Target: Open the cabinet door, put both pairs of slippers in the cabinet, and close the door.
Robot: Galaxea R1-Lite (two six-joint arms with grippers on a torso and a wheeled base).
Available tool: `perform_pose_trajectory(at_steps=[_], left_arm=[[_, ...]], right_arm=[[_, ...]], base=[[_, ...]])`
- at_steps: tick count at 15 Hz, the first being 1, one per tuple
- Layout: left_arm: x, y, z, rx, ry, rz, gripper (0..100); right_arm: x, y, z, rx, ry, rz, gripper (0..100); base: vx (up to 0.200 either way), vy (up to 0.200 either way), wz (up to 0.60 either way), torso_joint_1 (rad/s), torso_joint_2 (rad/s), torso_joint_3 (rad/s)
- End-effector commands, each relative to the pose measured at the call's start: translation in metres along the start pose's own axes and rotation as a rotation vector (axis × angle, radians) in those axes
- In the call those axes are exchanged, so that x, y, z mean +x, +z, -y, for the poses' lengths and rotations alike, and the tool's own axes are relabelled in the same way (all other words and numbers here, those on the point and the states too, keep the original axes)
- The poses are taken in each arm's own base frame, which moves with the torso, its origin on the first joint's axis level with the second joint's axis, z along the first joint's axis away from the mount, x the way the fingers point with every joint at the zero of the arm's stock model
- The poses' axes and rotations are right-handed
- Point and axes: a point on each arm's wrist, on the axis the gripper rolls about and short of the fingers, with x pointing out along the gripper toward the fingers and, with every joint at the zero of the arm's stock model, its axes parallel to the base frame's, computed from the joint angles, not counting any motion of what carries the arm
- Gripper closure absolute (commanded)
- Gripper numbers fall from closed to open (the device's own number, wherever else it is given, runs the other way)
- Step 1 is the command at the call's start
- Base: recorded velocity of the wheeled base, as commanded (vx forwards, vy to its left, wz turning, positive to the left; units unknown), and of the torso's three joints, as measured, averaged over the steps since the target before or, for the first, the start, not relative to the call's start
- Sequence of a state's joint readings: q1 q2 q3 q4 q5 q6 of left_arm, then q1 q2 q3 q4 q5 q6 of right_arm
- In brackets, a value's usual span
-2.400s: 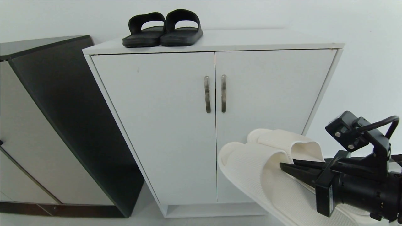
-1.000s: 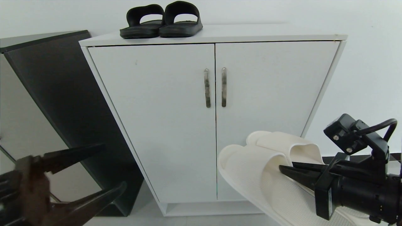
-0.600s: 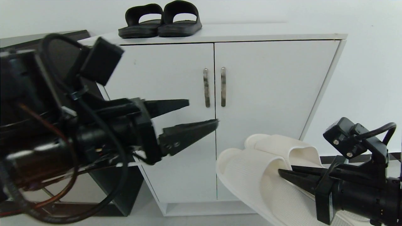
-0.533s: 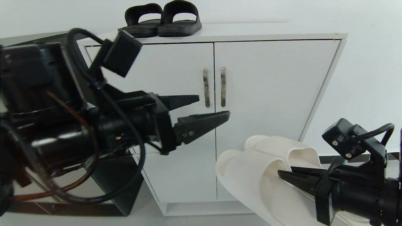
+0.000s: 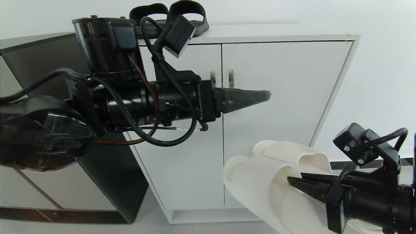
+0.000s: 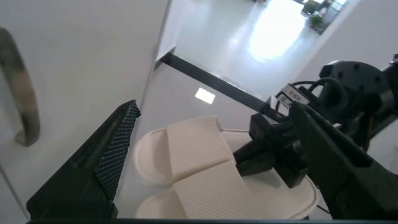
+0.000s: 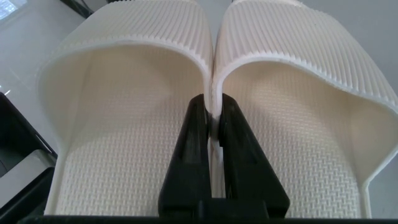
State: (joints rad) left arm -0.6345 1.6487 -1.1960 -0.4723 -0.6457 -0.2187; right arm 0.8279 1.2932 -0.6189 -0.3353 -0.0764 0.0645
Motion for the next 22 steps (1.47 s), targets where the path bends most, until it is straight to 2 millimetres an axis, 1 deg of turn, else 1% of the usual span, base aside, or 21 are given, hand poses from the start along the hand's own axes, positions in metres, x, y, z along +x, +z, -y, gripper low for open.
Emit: perform_pose_trajectory(at_steps=[1,3,5,8,10,13,18,22], left_arm=[[-0.001,-0.002,-0.015,-0.023,-0.008,-0.018,0],[-0.007,0.0,-0.021,-0.078,-0.016,-0.015,0],[-0.011,0.003,-0.027,-0.075,0.013,-0.003,0],[-0.014,0.009,-0.027,-0.061,0.082,0.029,0],[-0.011,0.008,-0.03,-0.048,0.087,0.027,0],[0.0,0.0,-0.042,-0.027,0.149,0.019,0],[0.019,-0.004,-0.062,-0.018,0.197,0.021,0],[0.029,-0.008,-0.069,0.015,0.232,0.016,0]], right_arm=[[0.0,0.0,0.0,0.0,0.0,-0.002,100],[0.0,0.0,0.0,0.0,0.009,-0.002,100],[0.0,0.0,0.0,-0.002,0.011,-0.002,100],[0.003,-0.002,0.0,-0.004,0.012,-0.013,100],[0.004,-0.002,0.0,-0.004,0.01,-0.015,100],[0.004,-0.002,0.0,-0.004,0.01,-0.016,100],[0.005,-0.003,0.0,-0.006,0.01,-0.022,100],[0.006,-0.004,0.0,-0.006,0.009,-0.028,100]], base=[[0.0,0.0,0.0,0.0,0.0,0.0],[0.0,0.0,0.0,0.0,0.0,0.0],[0.0,0.0,0.0,0.0,0.0,0.0],[0.0,0.0,0.0,0.0,0.0,0.0],[0.0,0.0,0.0,0.0,0.0,0.0],[0.0,0.0,0.0,0.0,0.0,0.0],[0.0,0.0,0.0,0.0,0.0,0.0],[0.0,0.0,0.0,0.0,0.0,0.0]])
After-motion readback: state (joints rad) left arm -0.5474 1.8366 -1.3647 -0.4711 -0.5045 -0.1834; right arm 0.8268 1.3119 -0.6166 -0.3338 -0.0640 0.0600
